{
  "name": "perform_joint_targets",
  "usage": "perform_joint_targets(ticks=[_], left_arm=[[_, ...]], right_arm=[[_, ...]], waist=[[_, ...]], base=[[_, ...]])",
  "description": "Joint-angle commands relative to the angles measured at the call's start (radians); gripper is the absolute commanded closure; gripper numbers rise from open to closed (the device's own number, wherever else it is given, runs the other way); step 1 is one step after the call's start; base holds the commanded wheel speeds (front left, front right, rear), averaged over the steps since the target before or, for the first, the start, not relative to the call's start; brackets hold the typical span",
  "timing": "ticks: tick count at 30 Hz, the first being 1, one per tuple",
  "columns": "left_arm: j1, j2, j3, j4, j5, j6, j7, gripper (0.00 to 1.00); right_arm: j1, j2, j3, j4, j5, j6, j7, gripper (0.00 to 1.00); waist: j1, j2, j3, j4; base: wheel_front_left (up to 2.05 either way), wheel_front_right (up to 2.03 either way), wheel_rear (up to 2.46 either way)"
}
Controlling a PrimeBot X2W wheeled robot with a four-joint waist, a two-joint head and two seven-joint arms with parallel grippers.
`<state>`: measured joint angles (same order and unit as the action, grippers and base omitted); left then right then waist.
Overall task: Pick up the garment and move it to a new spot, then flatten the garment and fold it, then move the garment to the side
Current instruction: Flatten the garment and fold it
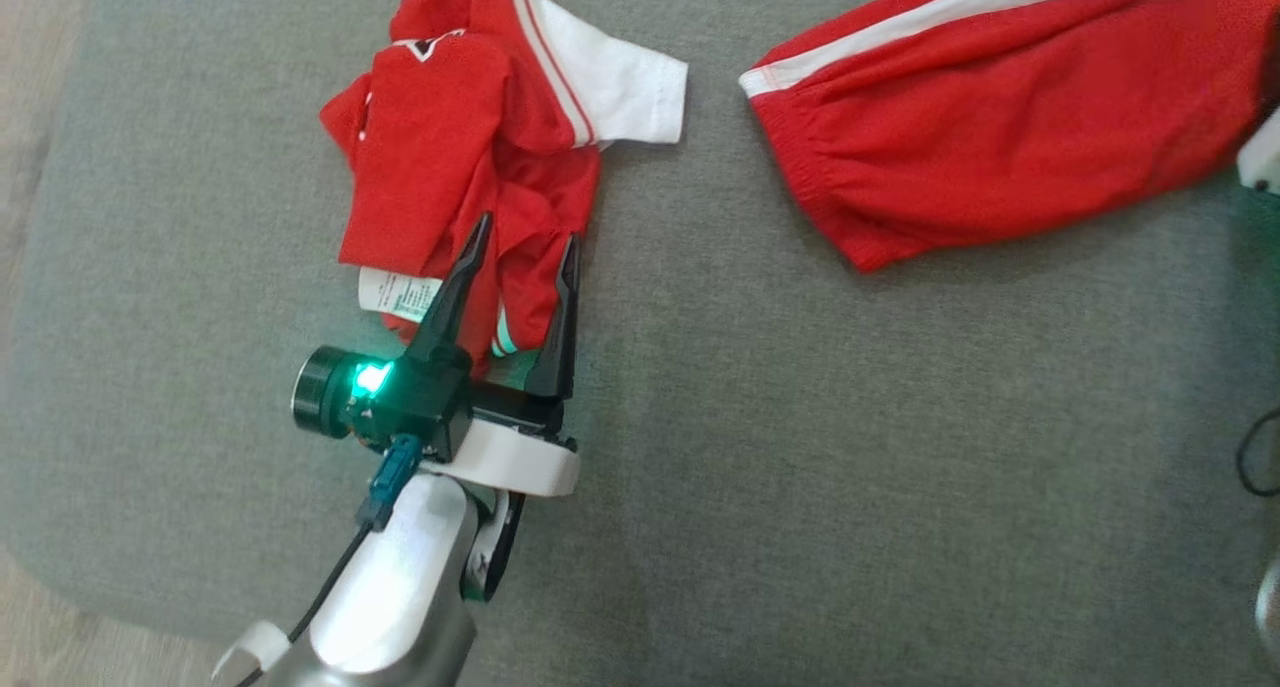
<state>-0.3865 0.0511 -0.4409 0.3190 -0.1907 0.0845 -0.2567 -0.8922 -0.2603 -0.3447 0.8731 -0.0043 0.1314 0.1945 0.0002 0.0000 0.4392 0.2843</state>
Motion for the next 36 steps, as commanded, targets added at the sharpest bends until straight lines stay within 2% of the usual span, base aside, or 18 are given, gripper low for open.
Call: perform_joint_targets(ticks=[1, 4, 11, 12, 13, 14, 19, 27, 31, 36], left_arm=[[-0.027, 0.008, 0.041, -0.026, 0.008, -0.002, -0.005, 0.00], [-0.029, 0.005, 0.045, -0.028, 0.011, -0.004, -0.005, 0.00], [-0.036, 0.001, 0.050, -0.025, 0.018, -0.005, -0.005, 0.00], [-0.037, 0.001, 0.051, -0.024, 0.019, -0.005, -0.005, 0.00], [-0.039, 0.001, 0.056, -0.020, 0.020, -0.003, -0.005, 0.00], [-0.039, 0.000, 0.058, -0.019, 0.022, -0.003, -0.005, 0.00], [-0.030, 0.000, 0.073, -0.011, 0.029, -0.007, -0.005, 0.00], [-0.007, 0.001, 0.102, 0.003, 0.044, -0.019, -0.005, 0.00], [0.008, 0.000, 0.110, 0.011, 0.049, -0.025, -0.005, 0.00], [0.016, 0.002, 0.118, 0.018, 0.053, -0.034, -0.005, 0.00]], right_arm=[[-0.032, -0.010, 0.011, -0.019, -0.007, -0.001, 0.002, 0.00], [-0.057, -0.029, -0.002, 0.040, -0.040, -0.001, 0.000, 0.00], [-0.093, -0.018, 0.006, 0.131, -0.064, -0.001, -0.013, 0.00], [-0.098, -0.014, 0.015, 0.143, -0.057, -0.001, -0.017, 0.35], [-0.106, -0.009, 0.030, 0.166, -0.042, -0.001, -0.026, 0.35], [-0.111, -0.010, 0.038, 0.171, -0.038, -0.001, -0.042, 1.00], [-0.099, -0.018, 0.088, 0.183, 0.020, -0.001, -0.135, 1.00], [0.044, -0.034, 0.151, 0.126, 0.227, -0.001, -0.233, 1.00], [0.142, -0.072, 0.146, 0.058, 0.318, -0.001, -0.262, 1.00], [0.219, -0.107, 0.117, 0.000, 0.375, -0.001, -0.284, 1.00]], waist=[[-0.0002, 0.0000, 0.010, 0.010], [-0.0002, 0.0000, 0.020, 0.014], [-0.0002, 0.0000, 0.036, 0.010], [-0.0002, 0.0000, 0.036, 0.006], [-0.0002, 0.0000, 0.032, -0.004], [-0.0002, 0.0000, 0.030, -0.009], [-0.0002, 0.0000, -0.007, -0.056], [-0.0002, 0.0000, -0.096, -0.150], [-0.0002, 0.0000, -0.131, -0.182], [-0.0002, 0.0000, -0.147, -0.196]], base=[[0.00, 0.00, 0.00], [0.00, 0.00, 0.00], [0.00, 0.00, 0.00], [0.00, 0.00, 0.00], [0.00, 0.00, 0.00], [0.00, 0.00, 0.00], [0.00, 0.00, 0.00], [0.00, 0.00, 0.00], [0.00, 0.00, 0.00], [0.00, 0.00, 0.00]])
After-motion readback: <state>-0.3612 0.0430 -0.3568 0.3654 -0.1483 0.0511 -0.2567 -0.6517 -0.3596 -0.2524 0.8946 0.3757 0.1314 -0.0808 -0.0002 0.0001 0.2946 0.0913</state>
